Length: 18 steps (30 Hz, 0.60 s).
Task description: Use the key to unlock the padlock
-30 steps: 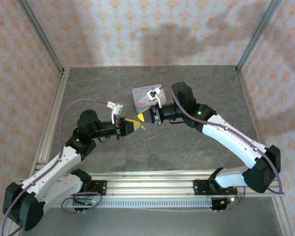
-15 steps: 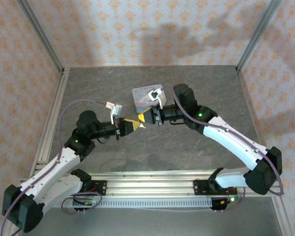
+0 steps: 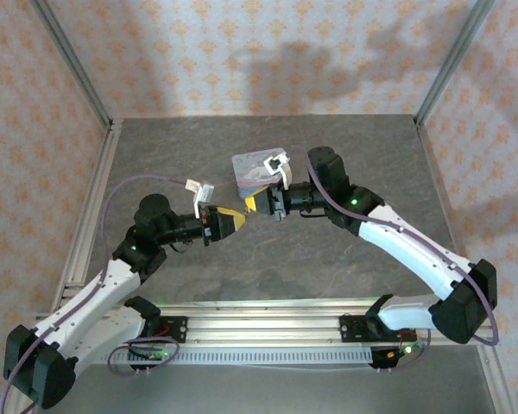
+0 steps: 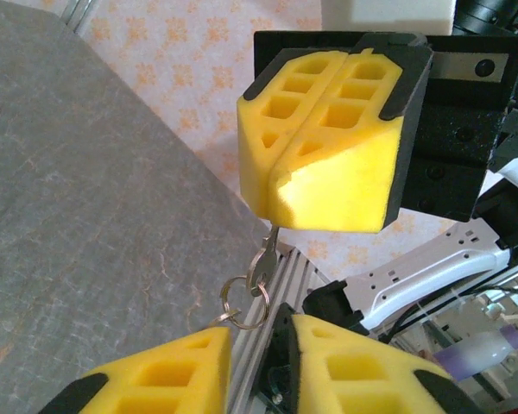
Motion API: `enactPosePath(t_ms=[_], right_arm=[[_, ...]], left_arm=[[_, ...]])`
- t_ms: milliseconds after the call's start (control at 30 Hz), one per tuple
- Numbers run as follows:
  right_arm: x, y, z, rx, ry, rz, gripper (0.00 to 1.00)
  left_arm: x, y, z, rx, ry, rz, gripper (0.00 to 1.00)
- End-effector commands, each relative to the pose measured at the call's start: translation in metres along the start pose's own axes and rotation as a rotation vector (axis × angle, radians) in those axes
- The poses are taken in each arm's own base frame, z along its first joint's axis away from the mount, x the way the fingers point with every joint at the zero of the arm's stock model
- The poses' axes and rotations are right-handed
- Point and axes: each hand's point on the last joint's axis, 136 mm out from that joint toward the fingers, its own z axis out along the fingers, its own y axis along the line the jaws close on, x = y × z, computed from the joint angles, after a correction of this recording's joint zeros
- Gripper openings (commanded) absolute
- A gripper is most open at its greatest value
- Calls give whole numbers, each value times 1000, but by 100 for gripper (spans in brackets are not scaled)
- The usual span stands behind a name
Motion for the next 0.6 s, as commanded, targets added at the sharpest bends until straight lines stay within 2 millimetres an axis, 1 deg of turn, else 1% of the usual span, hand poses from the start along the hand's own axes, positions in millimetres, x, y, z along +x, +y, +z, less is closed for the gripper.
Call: enactPosePath(t_ms=[0, 67, 100, 233, 367, 567], right_arm=[[-10, 11, -5, -32, -41, -36, 0], [-9, 11, -4, -42, -34, -32, 0], [-8, 12, -4, -46, -31, -32, 0], [-7, 13, -3, -60, -22, -27, 0], [-6, 14, -2, -67, -19, -27, 0], [-5, 12, -3, -60, -22, -30, 0]], left_arm=[[-10, -15, -2, 32, -18, 53, 36], [-12, -17, -2, 35, -21, 59, 45], [-13, -18, -2, 36, -23, 61, 47], [-18, -22, 1, 55, -22, 67, 48], [-22, -23, 4, 68, -23, 69, 45], [-23, -26, 5, 90, -14, 73, 32]])
